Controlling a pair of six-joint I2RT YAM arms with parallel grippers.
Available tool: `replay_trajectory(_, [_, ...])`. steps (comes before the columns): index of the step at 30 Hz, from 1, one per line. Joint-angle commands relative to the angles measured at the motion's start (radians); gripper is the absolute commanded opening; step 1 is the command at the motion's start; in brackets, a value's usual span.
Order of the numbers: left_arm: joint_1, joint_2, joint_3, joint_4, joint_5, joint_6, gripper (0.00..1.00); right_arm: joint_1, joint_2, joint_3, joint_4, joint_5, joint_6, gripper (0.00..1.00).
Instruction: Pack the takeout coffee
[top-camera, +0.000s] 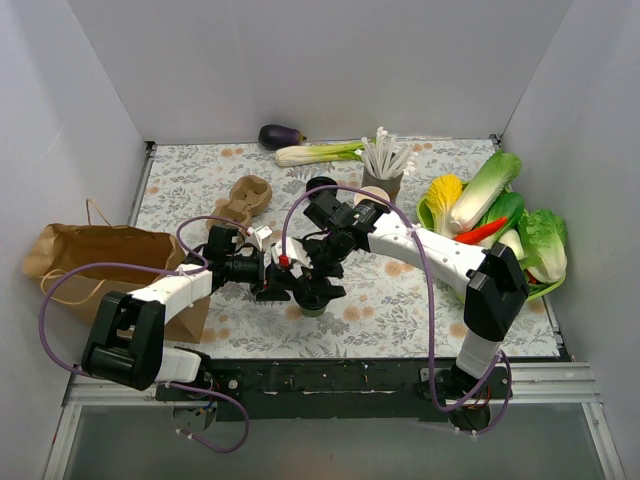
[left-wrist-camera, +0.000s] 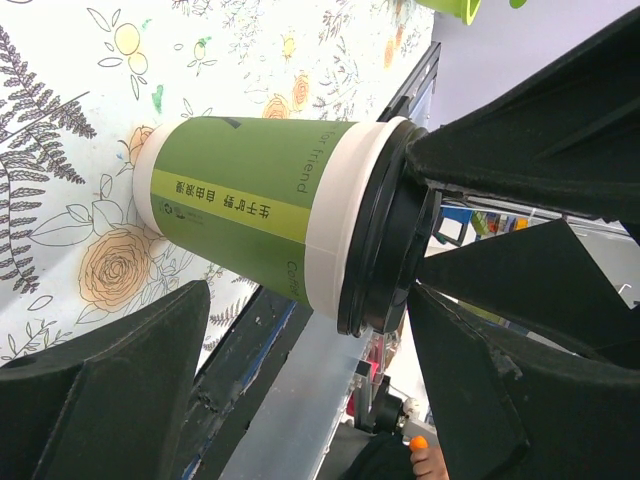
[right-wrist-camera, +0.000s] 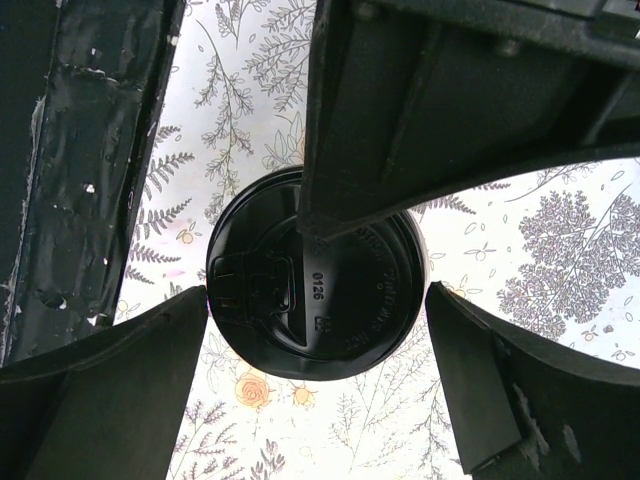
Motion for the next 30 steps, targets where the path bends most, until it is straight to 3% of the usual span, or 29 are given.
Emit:
replay_trajectory(1, [-0.008, -0.003, -0.007, 0.019, -0.001, 0.0, 0.8, 0.002, -0.032, 0.013, 0.005, 0.009, 0.027, 0.98])
replay_trajectory(9, [-0.008, -0.002, -0.003, 0.028, -0.004, -0.006, 0.79, -0.114, -0.024, 0.129, -0.037, -0.161, 0.175, 0.98])
replay_trajectory(17, [-0.008, 0.007, 0.012, 0.071, 0.019, -0.031, 0.78, -0.219, 0.043, 0.108, -0.006, -0.293, 0.253, 0.97])
replay_trajectory(30, [-0.007, 0.027, 0.02, 0.091, 0.012, -0.023, 0.76, -0.24, 0.145, 0.117, -0.011, -0.393, 0.274, 0.95])
